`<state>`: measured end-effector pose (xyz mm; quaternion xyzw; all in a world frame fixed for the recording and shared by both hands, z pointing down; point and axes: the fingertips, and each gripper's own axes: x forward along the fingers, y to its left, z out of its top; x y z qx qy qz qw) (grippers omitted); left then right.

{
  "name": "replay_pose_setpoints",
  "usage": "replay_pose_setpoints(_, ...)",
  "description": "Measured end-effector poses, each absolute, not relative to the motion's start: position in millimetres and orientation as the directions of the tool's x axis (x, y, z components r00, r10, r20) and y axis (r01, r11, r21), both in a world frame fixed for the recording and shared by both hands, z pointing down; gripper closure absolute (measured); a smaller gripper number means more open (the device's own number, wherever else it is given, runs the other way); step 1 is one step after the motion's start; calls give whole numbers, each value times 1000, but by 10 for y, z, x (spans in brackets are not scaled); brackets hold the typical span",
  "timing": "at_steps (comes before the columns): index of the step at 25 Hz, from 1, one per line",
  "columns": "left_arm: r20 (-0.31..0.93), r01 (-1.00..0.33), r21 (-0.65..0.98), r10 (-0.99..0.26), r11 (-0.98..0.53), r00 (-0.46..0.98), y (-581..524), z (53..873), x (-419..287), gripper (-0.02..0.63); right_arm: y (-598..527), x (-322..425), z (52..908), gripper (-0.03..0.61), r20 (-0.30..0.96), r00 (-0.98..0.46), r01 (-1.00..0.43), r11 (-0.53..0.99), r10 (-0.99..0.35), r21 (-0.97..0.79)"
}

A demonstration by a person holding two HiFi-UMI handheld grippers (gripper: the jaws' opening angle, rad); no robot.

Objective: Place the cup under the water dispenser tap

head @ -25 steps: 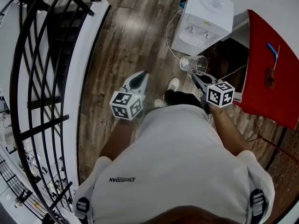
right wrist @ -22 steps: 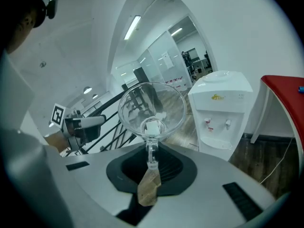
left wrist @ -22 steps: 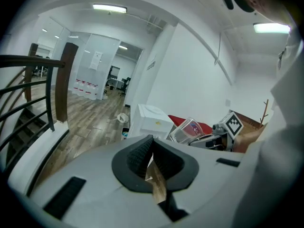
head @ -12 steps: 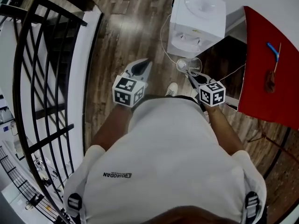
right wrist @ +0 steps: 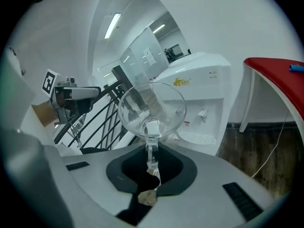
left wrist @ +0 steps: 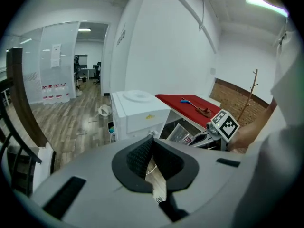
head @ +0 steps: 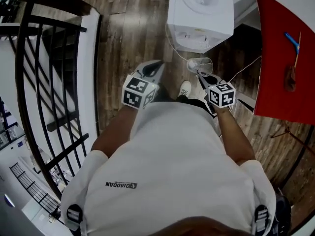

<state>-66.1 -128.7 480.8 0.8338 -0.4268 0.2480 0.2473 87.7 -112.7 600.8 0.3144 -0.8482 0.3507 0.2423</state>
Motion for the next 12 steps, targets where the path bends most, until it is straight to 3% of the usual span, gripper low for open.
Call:
replay_pose_setpoints(6,654,-785,224,-508,-577,560,-1546,5077,-683,617,-1305,759,6345,535,685,-632,-749,512,-363,-420)
replay_pose_setpoints(12,705,-695,215,-383,-686,596,-1830,5568,-761,617,-1614,628,6825,535,780,-495,-819,504,-381,-274)
